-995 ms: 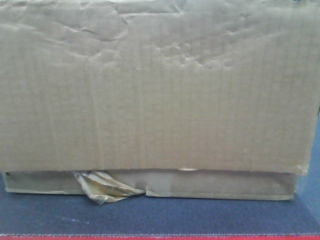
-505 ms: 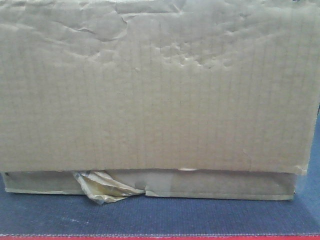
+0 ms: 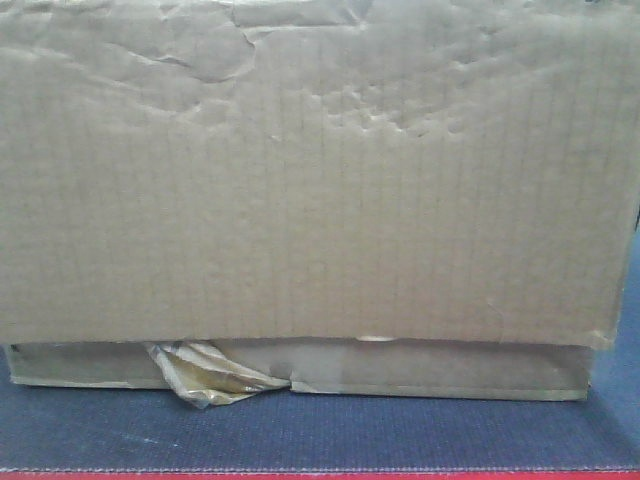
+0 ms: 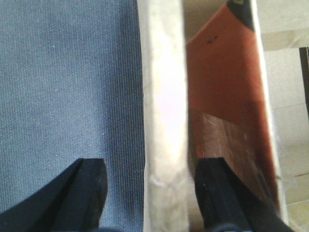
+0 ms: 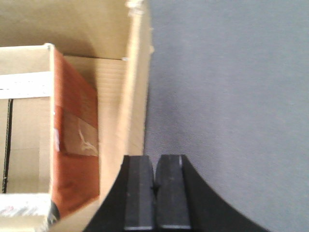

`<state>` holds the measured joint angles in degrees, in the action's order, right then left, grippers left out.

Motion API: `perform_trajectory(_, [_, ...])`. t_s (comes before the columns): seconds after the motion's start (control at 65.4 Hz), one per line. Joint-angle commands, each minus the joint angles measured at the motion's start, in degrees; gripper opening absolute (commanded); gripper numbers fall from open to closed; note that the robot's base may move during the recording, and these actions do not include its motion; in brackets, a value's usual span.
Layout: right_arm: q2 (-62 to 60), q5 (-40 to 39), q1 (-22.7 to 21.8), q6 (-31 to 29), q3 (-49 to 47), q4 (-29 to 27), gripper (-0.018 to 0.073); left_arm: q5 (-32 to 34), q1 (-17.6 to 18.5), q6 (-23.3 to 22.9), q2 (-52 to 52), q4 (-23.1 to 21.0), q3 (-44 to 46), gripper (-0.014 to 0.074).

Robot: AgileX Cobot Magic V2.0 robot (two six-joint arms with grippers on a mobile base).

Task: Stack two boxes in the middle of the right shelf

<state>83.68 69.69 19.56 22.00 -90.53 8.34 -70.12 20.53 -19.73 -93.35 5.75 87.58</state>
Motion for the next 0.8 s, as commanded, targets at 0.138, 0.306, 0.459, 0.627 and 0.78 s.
perform_trajectory(0.138, [4.4,0.27,0.14,0.0,-0.65,-4.11,0.0326,0.16,-0.23,0.12,0.89,-0.02,0.18,0.0318])
perform_trajectory(0.306, [5.65,0.27,1.2,0.0,0.03,-4.53,0.0321,0.16,-0.23,0.11,0.89,-0.02,0.07,0.0318])
perform_trajectory(0.459, [5.75,0.27,1.21,0.0,4.59,-4.68,0.0295,0.16,-0.23,0.11,0.89,-0.02,0.07,0.0318])
perform_trajectory(0.627, [5.75,0.27,1.21,0.0,6.1,-4.68,0.0295,0.16,-0.23,0.11,0.89,0.2,0.07,0.0318])
perform_trajectory(0.78, [5.75,0.27,1.21,1.14,6.1,-4.68,0.0295,0.16,-0.23,0.11,0.89,0.59,0.07,0.0318])
